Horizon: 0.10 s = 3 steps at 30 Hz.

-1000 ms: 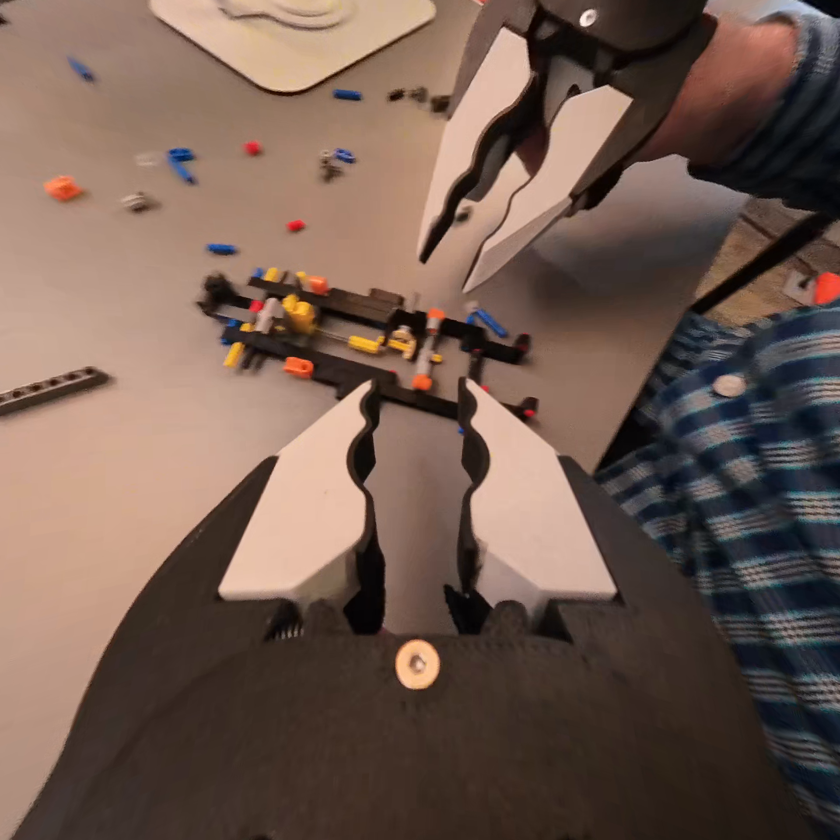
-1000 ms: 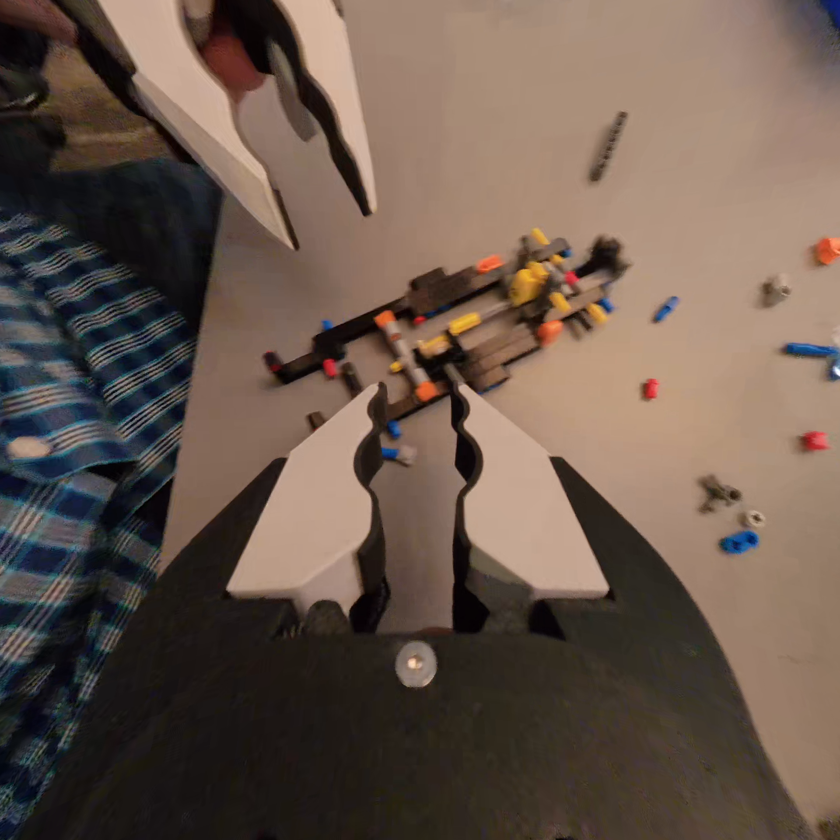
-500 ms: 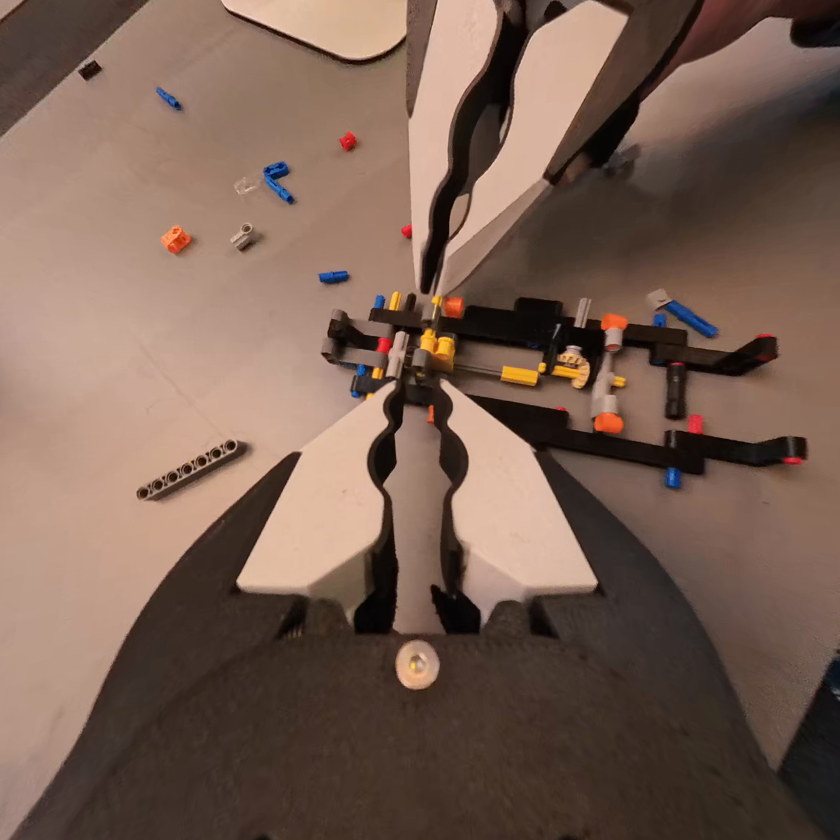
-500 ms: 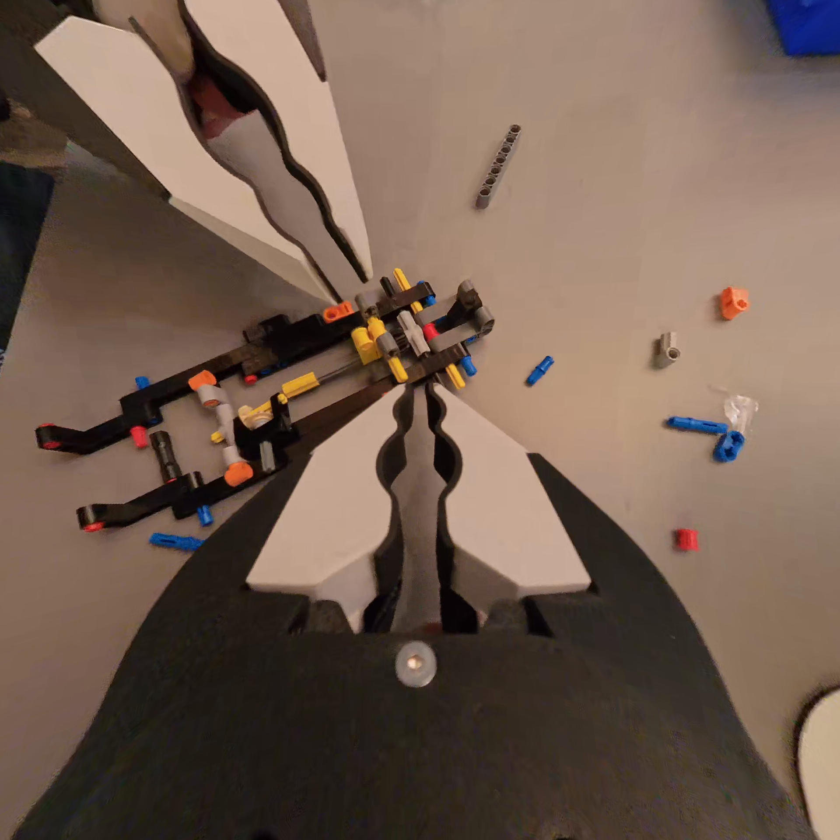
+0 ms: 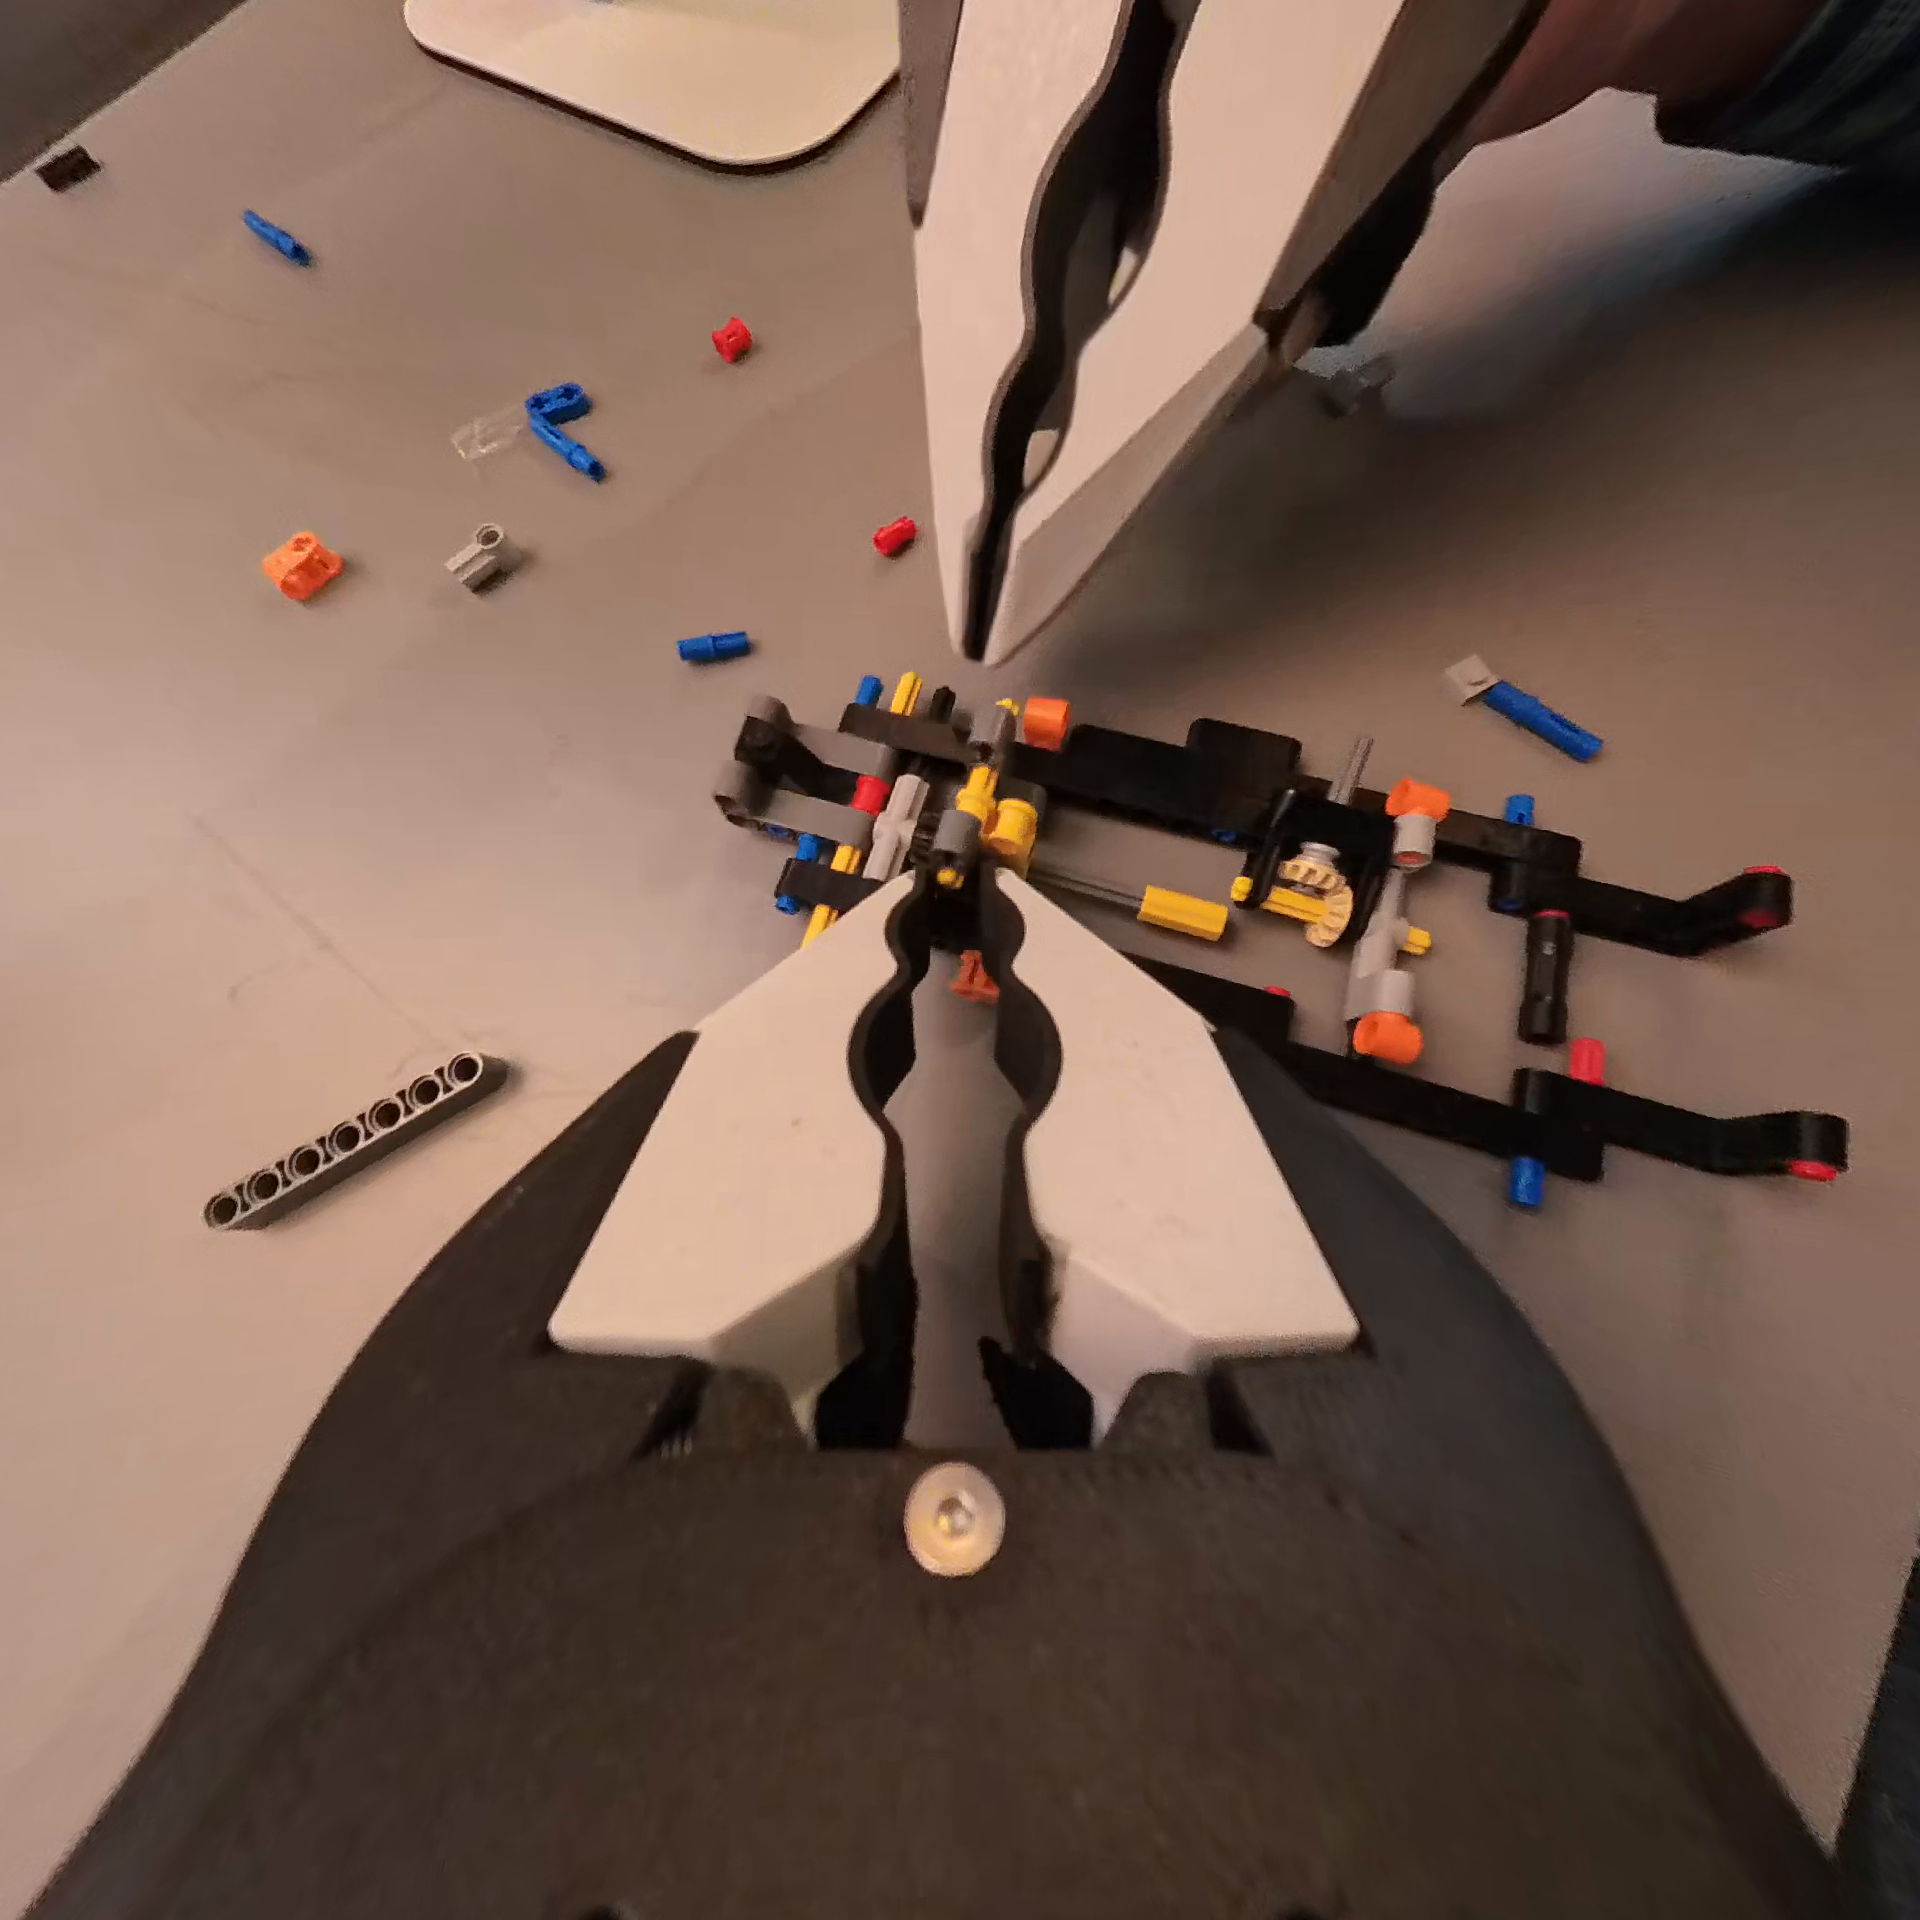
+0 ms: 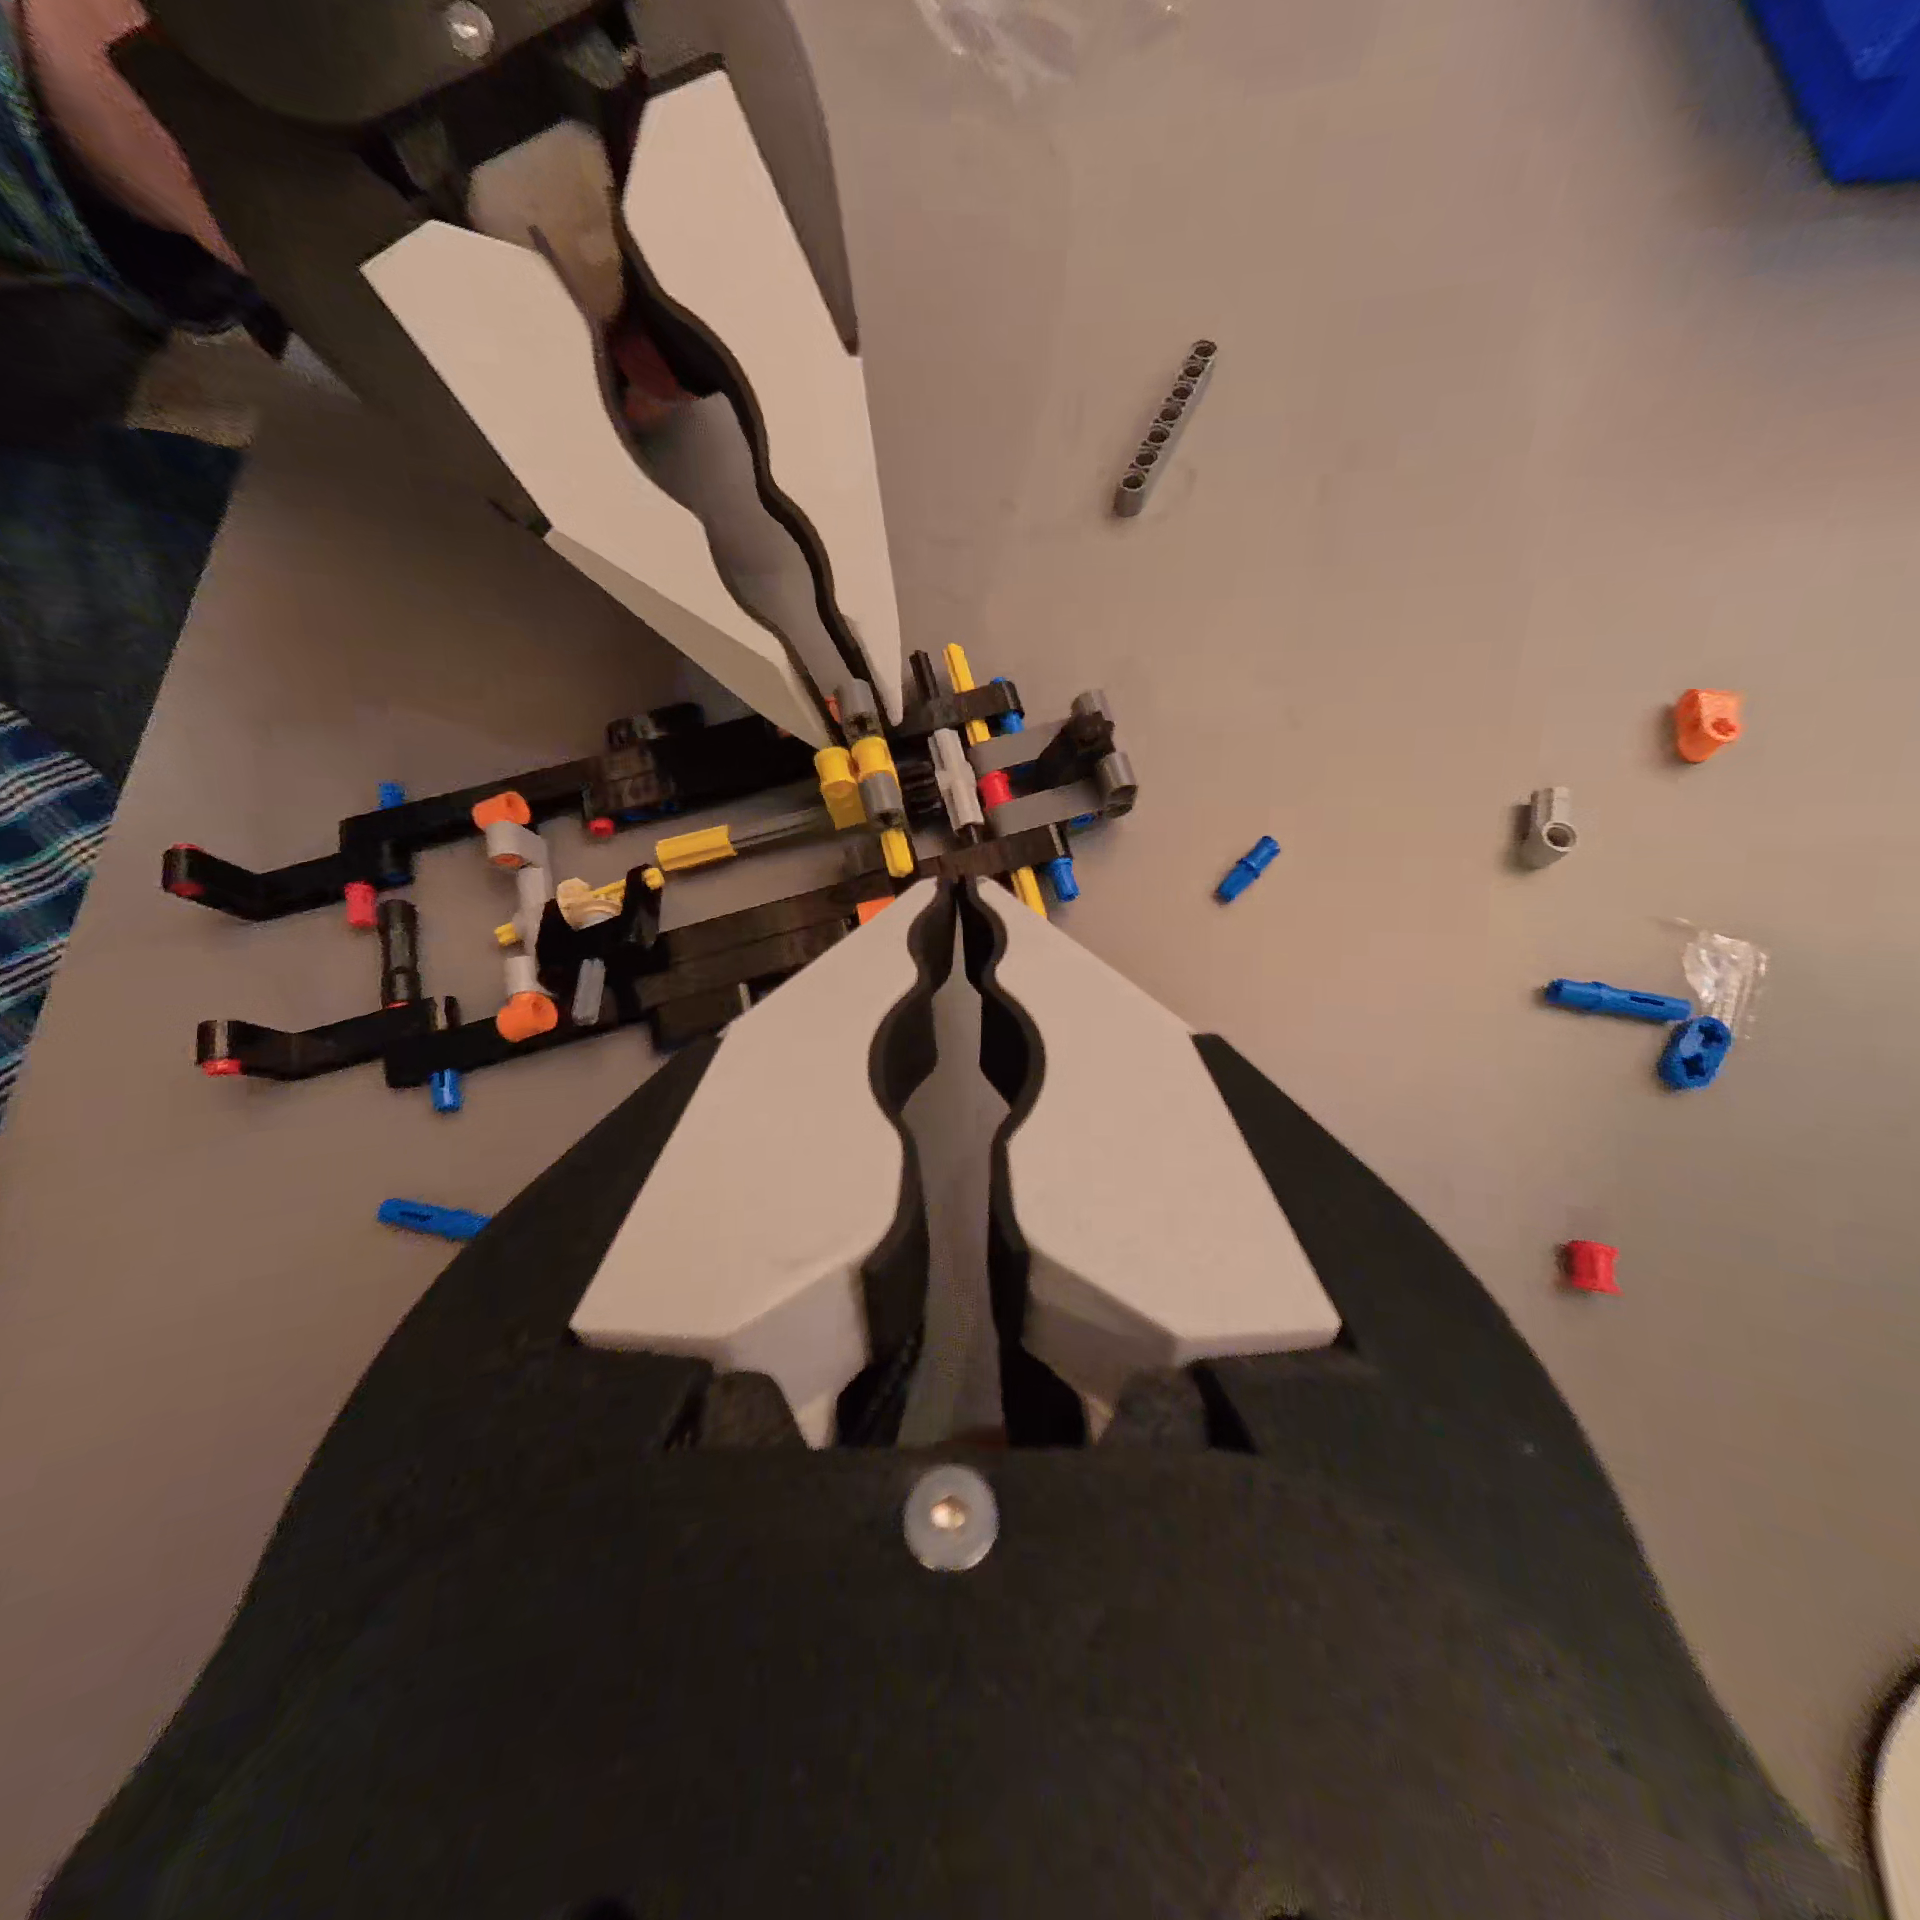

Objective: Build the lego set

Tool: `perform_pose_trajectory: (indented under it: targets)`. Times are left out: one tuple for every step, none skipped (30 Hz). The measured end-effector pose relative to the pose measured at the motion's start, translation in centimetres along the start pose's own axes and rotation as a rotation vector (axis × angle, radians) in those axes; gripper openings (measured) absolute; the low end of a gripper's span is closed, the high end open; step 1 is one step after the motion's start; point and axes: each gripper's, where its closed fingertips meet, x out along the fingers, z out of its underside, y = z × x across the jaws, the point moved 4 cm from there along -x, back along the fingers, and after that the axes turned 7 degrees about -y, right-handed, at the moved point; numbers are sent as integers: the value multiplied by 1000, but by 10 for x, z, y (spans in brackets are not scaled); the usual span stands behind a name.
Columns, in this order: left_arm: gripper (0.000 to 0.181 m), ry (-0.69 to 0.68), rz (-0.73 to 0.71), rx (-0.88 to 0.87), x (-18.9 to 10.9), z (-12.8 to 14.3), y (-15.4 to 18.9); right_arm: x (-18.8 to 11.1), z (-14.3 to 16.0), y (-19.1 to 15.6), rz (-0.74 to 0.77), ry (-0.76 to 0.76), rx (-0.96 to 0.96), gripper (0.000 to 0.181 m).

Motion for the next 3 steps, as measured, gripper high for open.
perform_pose_trajectory:
  targets:
    - [6, 5, 8, 0, 0, 0, -1, 1, 1, -1, -9, -6, -4, 0]
    - [6, 9, 23, 1, 0, 0, 0, 3, 1, -2, -15, -11, -7, 0]
    - [6, 11, 35, 5, 0, 0, 0, 6, 2, -3, -24, -17, -13, 0]
